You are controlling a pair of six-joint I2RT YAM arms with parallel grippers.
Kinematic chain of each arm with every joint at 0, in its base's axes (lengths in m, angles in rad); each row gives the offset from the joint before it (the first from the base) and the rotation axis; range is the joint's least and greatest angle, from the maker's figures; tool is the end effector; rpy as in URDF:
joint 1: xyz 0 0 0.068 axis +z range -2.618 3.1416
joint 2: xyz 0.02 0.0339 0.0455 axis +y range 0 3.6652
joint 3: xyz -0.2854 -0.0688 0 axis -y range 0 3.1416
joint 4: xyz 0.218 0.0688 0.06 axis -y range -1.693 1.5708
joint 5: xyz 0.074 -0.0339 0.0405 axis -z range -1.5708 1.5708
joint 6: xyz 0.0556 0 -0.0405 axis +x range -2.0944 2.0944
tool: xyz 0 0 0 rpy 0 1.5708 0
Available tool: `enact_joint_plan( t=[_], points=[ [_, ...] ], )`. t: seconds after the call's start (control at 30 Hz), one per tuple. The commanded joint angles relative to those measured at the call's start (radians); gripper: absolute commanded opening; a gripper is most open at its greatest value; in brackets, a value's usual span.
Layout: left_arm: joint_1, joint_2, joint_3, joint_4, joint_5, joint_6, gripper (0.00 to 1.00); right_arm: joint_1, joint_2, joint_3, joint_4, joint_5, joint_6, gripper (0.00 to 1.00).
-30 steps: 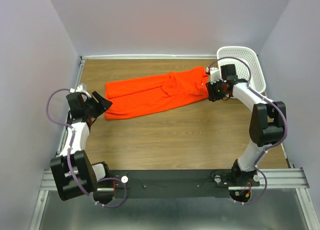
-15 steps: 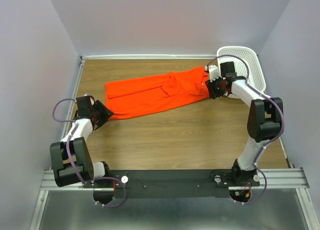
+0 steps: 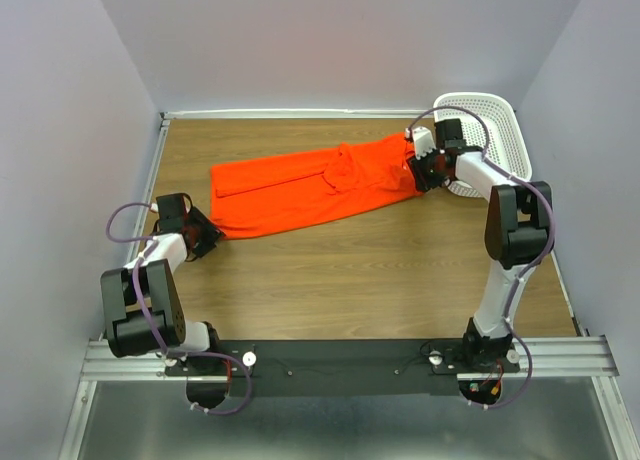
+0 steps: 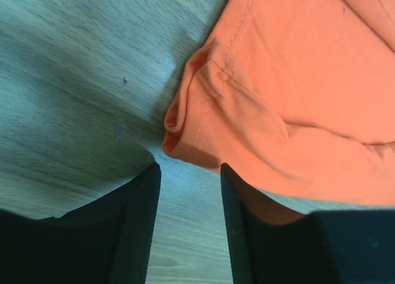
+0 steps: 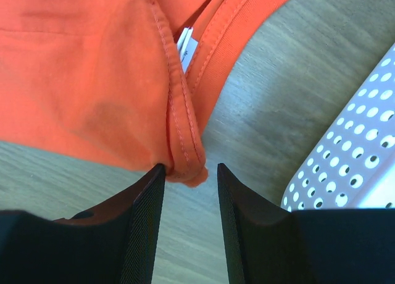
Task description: Fold and stack the t-shirts
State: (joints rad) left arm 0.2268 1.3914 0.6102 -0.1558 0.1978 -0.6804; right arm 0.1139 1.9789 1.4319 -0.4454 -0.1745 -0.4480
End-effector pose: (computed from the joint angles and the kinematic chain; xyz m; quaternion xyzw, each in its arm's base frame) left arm 0.2385 0.0438 0.1799 -0.3867 0.8634 -0.1611 0.2811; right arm 0.4172 0.0574 0.2055 -0.2886 0.9105 0.0351 0.2940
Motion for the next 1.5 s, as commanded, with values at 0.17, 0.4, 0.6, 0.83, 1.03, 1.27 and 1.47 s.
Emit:
enact_joint_plan(
  t=[0.17,0.4,0.6,0.83,1.03,1.27,1.47],
  points=[
    [-0.001,0.052,0.045,0.002,-0.057,-0.015,0.5,-0.003,0.046,0.032,0.005,0.007,-0.027,0.32],
    [0.002,0.072,0.056,0.005,-0.047,-0.004,0.35,-0.005,0.04,0.036,0.004,0.015,-0.034,0.12],
    [0.014,0.058,0.051,0.001,-0.037,0.016,0.04,-0.003,0.032,0.053,0.004,0.044,-0.041,0.01],
    [0.051,-0.04,0.036,-0.053,-0.058,0.031,0.0,-0.003,0.038,0.082,0.005,0.116,-0.055,0.01],
    [0.068,-0.106,0.023,-0.085,-0.052,0.031,0.0,-0.003,0.046,0.09,0.005,0.158,-0.061,0.01],
    [0.078,-0.117,0.011,-0.097,-0.003,0.039,0.0,-0.005,0.014,0.052,0.005,0.098,-0.077,0.09],
    [0.078,-0.14,0.019,-0.113,0.0,0.054,0.0,-0.003,0.034,0.091,-0.01,-0.051,-0.026,0.3]
  ],
)
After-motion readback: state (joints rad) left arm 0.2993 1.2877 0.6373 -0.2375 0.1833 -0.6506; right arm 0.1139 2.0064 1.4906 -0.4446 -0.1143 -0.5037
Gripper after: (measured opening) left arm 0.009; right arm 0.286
